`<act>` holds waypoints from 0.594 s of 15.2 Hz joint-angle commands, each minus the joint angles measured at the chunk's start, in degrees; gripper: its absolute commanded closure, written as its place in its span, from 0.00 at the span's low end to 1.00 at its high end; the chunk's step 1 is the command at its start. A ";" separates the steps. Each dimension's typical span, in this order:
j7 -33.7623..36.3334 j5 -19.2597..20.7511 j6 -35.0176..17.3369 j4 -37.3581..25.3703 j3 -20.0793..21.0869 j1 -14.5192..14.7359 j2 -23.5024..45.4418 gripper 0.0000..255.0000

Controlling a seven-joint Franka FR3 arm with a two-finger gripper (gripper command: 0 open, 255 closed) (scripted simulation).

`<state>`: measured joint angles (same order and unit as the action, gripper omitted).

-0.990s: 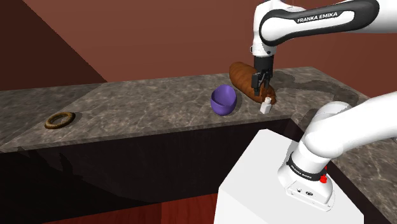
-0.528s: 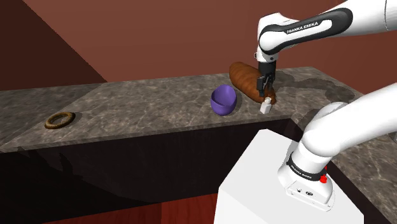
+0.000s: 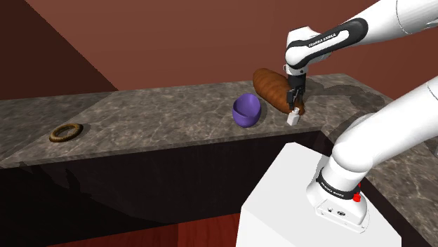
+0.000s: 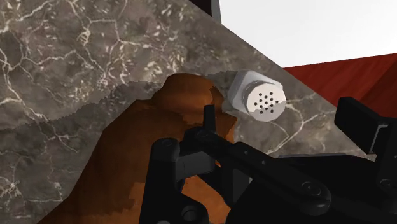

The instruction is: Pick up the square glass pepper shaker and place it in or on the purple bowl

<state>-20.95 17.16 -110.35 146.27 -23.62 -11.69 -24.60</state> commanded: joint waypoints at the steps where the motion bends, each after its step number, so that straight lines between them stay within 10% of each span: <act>1: -0.21 0.43 -1.81 1.17 -0.55 -0.25 0.58 0.00; 9: -0.16 0.97 -4.88 3.29 -1.22 -0.52 1.53 0.00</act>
<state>-21.10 18.09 -115.18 149.44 -24.80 -12.18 -23.08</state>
